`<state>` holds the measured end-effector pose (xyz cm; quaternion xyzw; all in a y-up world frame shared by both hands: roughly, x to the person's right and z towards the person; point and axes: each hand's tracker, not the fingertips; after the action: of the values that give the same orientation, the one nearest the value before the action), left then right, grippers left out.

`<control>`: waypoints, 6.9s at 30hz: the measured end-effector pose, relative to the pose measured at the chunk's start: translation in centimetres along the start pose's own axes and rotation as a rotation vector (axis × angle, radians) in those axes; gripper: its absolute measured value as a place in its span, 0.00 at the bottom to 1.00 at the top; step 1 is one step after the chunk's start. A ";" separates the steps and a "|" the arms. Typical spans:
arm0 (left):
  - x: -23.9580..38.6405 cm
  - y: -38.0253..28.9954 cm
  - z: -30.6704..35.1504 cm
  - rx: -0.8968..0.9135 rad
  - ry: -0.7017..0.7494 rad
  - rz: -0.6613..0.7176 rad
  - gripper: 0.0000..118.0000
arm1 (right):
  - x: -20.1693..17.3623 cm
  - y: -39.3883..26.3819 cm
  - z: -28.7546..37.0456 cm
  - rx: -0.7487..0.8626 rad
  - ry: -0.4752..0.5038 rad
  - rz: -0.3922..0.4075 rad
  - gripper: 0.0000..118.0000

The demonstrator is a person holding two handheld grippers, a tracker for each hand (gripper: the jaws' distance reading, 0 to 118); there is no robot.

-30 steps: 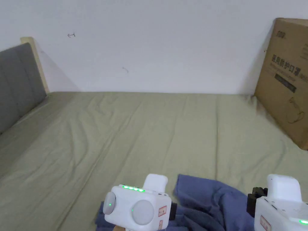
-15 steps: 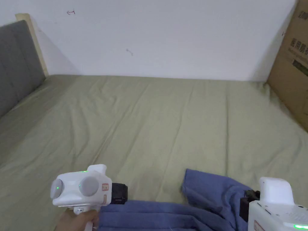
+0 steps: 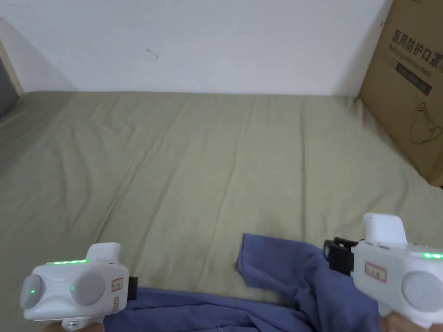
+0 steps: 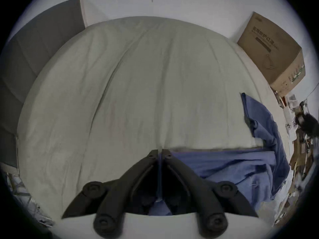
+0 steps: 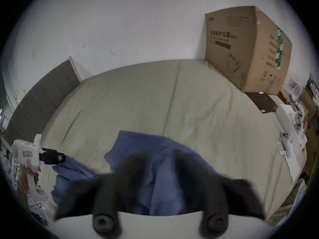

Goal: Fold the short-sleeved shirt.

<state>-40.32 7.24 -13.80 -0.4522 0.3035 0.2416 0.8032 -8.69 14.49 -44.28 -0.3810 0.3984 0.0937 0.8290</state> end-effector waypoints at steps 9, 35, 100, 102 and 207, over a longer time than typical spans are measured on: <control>0.4 1.1 2.0 0.038 -0.055 -0.018 0.01 | 3.5 2.9 -11.5 -0.283 -0.050 0.081 0.69; -0.9 4.2 14.7 0.289 -0.008 -0.061 0.01 | 5.7 10.4 5.8 0.045 -0.147 0.026 0.01; -2.6 27.0 -8.0 0.263 0.201 -0.094 0.01 | 7.1 22.0 -16.5 -0.169 -0.254 -0.105 0.01; -3.1 25.2 -7.8 0.252 0.181 -0.083 0.01 | 7.4 20.3 -16.3 -0.183 -0.248 -0.123 0.01; -8.1 -10.9 14.3 0.181 0.077 -0.075 0.00 | 4.1 -10.1 10.4 -0.171 -0.125 -0.104 0.02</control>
<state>-34.92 13.61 4.06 -0.3976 0.3375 0.1655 0.8370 4.80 14.24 -37.62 -0.4641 0.3160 0.1077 0.8204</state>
